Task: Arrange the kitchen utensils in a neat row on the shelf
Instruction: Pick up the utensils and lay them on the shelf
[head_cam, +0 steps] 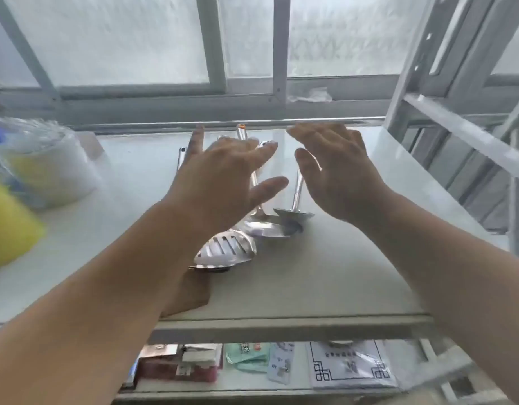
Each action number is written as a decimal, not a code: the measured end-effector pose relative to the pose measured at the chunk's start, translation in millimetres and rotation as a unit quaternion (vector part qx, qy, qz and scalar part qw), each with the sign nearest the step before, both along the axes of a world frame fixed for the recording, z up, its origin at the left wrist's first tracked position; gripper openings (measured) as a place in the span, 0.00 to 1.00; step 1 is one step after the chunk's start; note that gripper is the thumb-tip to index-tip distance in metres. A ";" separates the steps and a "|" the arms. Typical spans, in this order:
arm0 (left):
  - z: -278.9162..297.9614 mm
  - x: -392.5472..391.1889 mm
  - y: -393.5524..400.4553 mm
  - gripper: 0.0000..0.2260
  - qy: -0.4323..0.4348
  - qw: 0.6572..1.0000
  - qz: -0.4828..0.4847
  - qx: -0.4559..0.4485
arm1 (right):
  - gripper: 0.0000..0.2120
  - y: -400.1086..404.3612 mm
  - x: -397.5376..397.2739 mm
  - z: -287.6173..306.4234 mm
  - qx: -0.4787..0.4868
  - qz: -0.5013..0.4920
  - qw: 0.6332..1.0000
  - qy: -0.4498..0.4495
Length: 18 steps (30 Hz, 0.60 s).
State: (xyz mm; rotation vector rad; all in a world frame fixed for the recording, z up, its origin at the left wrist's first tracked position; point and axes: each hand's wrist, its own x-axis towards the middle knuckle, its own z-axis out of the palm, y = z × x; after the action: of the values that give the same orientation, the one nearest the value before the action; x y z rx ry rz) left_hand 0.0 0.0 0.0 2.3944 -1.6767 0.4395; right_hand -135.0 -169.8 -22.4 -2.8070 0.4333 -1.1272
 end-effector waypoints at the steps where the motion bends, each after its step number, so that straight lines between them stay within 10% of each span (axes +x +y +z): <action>1: -3.3 0.8 -0.7 0.32 0.018 1.000 -0.008 -0.005 | 0.19 -2.2 -2.4 -2.1 -0.005 0.004 1.000 -0.016; 18: 18.8 -19.5 41.1 0.34 0.093 0.993 -0.044 -0.063 | 0.19 35.5 -40.7 12.0 0.050 0.043 0.995 0.072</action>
State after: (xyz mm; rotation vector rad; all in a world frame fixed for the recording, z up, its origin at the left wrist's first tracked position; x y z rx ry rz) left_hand -19.5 41.1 18.8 2.1887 -1.6150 0.2895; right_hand -175.8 -134.3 -10.4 -2.8001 0.3644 -0.8652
